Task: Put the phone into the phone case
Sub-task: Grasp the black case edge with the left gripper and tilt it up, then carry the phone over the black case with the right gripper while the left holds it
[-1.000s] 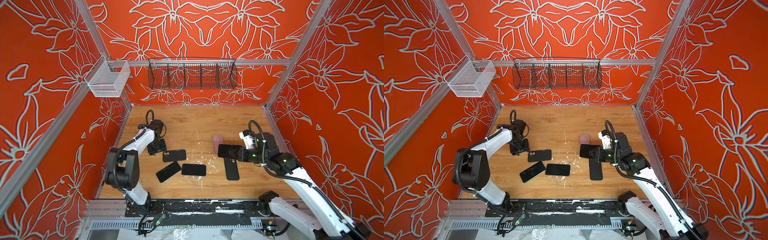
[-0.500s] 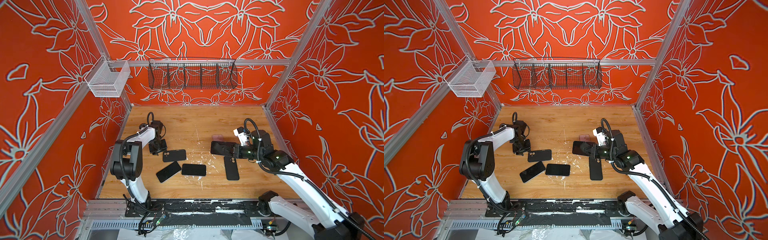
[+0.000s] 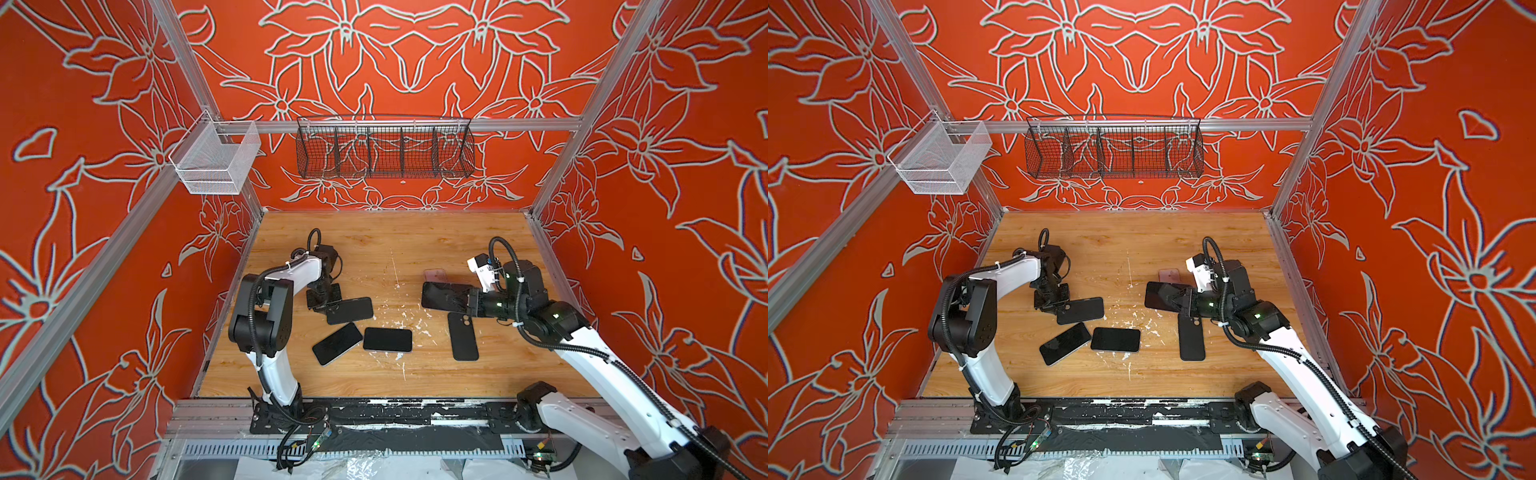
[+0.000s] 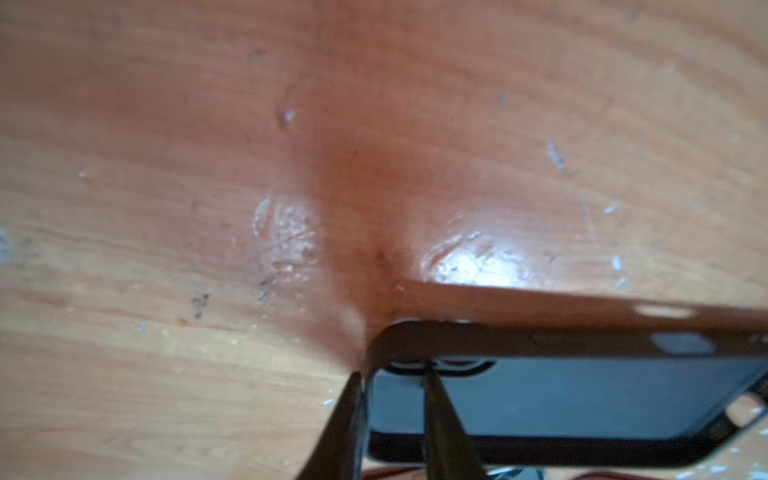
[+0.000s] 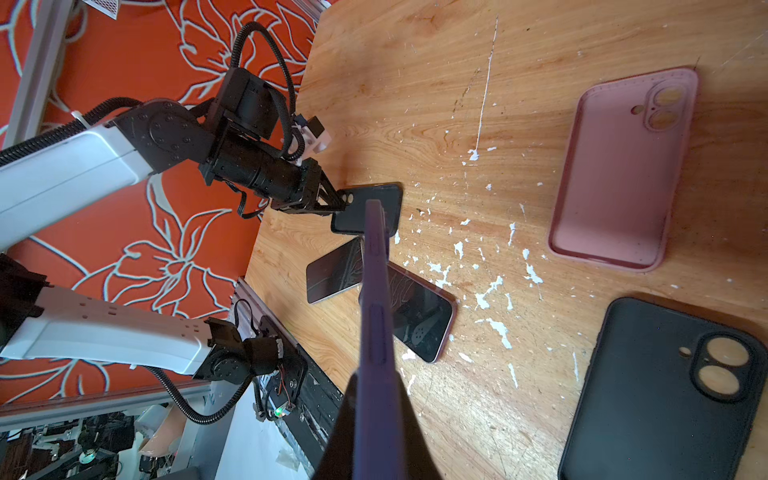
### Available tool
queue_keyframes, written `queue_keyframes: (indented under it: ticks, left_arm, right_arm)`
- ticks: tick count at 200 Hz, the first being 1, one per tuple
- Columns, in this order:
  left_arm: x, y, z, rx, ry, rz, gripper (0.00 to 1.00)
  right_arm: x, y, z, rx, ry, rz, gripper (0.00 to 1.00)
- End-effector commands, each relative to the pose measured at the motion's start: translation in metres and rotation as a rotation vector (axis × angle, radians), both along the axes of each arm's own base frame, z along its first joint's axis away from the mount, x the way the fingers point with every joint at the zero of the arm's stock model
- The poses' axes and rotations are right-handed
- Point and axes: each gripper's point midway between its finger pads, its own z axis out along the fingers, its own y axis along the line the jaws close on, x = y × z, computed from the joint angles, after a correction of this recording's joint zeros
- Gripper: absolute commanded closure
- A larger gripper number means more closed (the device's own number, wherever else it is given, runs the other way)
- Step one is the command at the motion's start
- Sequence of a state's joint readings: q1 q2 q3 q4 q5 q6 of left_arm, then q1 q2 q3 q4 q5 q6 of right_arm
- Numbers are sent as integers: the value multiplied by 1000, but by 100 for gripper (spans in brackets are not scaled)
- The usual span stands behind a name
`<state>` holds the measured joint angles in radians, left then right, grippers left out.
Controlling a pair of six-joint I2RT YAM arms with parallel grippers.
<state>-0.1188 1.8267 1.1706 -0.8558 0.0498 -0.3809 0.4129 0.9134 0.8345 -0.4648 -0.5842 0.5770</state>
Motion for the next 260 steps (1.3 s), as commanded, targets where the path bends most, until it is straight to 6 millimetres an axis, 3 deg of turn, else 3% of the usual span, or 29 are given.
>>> queue_keyframes:
  ticks: [1,59,115,187,223,251,260]
  left_arm:
    - [-8,-4,-11,-3,44,-12,84]
    - [4,-23,-1,-24,-25,-49,100]
    - [32,-48,18,-30,-117,-110,100]
    - [73,-109,26,-60,-187,-230,100]
    - [73,-109,18,-46,-177,-246,100]
    - [79,-113,29,-50,-207,-254,100]
    - [81,-113,35,-50,-224,-256,91]
  right_arm:
    - [0,2,12,27,-60,8,100]
    - [0,0,8,15,-58,-5,100]
    - [12,4,-3,5,-31,-14,100]
    - [36,22,-18,-7,25,30,100]
    - [51,32,-26,-17,51,60,100]
    - [63,43,-34,-28,82,104,100]
    - [68,46,-36,-27,94,115,100]
